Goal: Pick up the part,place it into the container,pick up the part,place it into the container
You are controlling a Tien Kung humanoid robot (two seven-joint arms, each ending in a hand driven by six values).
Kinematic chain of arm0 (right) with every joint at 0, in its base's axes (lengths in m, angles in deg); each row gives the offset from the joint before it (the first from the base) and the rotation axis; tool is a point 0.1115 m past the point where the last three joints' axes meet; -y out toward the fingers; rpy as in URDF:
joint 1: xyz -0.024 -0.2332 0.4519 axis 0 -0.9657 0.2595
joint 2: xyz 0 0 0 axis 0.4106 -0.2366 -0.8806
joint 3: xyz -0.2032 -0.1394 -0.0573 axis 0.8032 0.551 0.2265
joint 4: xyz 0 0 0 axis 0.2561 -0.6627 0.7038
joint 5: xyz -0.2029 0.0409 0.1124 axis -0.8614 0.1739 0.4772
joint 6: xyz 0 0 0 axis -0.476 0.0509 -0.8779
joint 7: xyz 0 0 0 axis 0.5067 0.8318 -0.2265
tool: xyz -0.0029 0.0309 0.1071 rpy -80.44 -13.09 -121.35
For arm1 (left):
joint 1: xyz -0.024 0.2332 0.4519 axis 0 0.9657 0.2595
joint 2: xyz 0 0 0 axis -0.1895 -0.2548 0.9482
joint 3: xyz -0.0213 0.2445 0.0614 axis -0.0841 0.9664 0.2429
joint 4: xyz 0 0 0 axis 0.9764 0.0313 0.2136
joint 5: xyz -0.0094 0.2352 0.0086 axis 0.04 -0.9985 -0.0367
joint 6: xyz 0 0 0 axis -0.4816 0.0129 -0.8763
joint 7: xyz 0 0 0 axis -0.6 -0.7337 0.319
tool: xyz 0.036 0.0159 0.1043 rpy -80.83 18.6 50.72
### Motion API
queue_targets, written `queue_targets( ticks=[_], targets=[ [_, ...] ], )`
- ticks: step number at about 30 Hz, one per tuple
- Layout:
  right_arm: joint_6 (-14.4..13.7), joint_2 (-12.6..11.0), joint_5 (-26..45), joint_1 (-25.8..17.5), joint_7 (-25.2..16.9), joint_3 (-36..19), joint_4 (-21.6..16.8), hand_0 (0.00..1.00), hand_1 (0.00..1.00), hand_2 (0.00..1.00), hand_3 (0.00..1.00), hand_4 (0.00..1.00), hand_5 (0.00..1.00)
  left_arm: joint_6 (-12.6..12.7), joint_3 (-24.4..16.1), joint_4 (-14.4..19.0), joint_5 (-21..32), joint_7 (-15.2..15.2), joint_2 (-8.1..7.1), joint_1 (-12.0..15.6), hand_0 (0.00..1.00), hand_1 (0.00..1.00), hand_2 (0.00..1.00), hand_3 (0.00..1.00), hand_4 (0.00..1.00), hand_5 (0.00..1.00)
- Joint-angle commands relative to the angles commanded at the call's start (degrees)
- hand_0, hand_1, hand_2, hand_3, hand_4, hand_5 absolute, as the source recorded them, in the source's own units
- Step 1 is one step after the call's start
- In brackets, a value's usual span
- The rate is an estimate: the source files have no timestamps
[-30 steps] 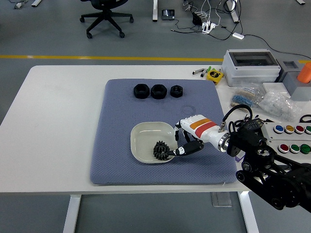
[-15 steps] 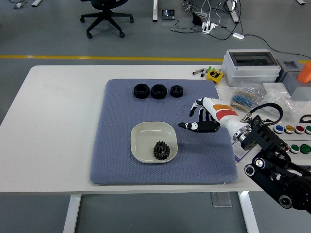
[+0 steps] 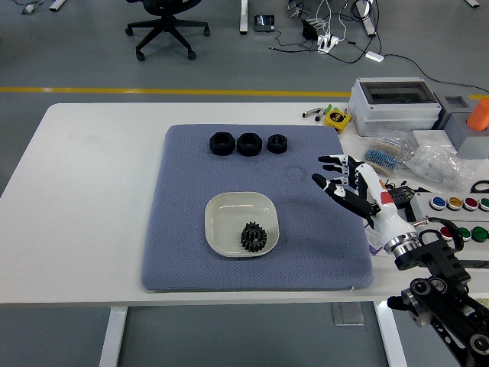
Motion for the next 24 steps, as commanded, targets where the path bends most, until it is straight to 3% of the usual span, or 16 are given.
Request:
queue_targets(
  ticks=[1,6,7,24],
  targets=[
    [0.14,0.15,2.23,-0.48,-0.36,-0.41,0.12,0.765,0.773,0.804,0.789,0.998,0.707,0.00,-0.02,0.00,-0.07,0.00,0.02,-0.02,0.742,0.700,0.658,0.581,0.641,0.610],
    [0.81,0.68,14.23,-1.98,-1.36,-1.49,0.70,0.765,0.773,0.804,0.789,0.998,0.707,-0.04,-0.02,0.00,-0.14,0.01,0.03,-0.07,0.742,0.700,0.658,0.581,0.641,0.610],
    [1.10,0.79,15.43,-2.20,-1.46,-1.60,0.86,0.851,0.812,0.827,0.811,0.998,0.761,-0.05,-0.07,0.00,-0.19,0.00,0.03,-0.06,0.742,0.699,0.657,0.581,0.641,0.611],
    [2.84,1.37,16.73,-3.45,-1.75,-2.08,1.90,0.885,0.820,0.832,0.820,0.998,0.785,-0.16,-0.50,0.00,-1.07,-0.13,0.10,0.11,0.740,0.698,0.657,0.581,0.640,0.612]
  ],
)
